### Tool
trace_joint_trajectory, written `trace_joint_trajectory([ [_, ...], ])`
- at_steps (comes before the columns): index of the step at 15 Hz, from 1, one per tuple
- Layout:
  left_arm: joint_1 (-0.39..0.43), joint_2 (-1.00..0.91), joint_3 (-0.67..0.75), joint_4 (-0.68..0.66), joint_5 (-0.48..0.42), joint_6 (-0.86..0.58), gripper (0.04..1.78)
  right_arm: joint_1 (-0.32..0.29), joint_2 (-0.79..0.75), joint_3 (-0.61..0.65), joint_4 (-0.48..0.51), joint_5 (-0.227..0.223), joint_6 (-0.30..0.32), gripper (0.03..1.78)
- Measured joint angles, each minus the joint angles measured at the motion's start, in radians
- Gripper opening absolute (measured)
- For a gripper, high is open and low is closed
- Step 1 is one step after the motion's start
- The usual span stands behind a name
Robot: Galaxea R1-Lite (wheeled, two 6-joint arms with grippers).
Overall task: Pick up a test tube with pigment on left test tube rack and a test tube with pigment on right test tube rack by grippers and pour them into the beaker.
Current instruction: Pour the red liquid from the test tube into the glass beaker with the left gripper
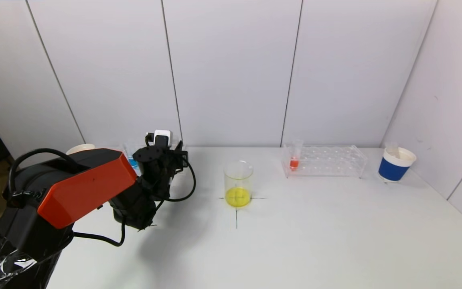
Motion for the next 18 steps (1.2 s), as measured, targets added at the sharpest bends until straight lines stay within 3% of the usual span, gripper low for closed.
trace_joint_trajectory([
  [18,-0.019,-0.315,0.006,0.261,0.000,0.005,0.45,0.000,0.000,0.000,0.000,0.000,0.000,1.76],
])
